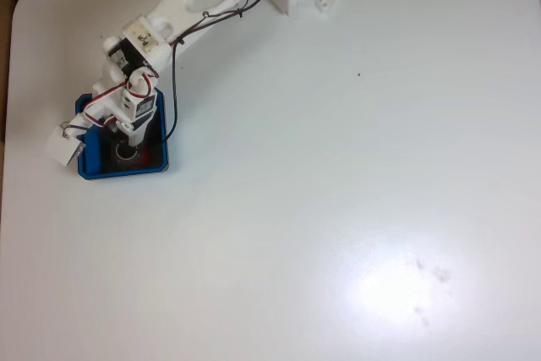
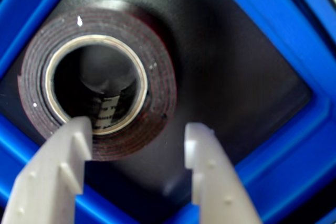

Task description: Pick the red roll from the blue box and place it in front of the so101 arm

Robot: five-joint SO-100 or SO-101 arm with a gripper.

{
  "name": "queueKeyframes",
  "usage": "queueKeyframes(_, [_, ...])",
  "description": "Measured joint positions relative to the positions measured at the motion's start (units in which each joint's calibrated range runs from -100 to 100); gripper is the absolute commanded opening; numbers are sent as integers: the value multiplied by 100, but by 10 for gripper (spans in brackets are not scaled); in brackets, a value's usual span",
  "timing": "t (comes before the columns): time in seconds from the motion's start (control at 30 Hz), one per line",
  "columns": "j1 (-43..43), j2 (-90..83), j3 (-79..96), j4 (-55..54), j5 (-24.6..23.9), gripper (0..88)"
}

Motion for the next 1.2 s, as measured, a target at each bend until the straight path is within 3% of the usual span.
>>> queueKeyframes(1.2, [0,593,0,-493,0,157])
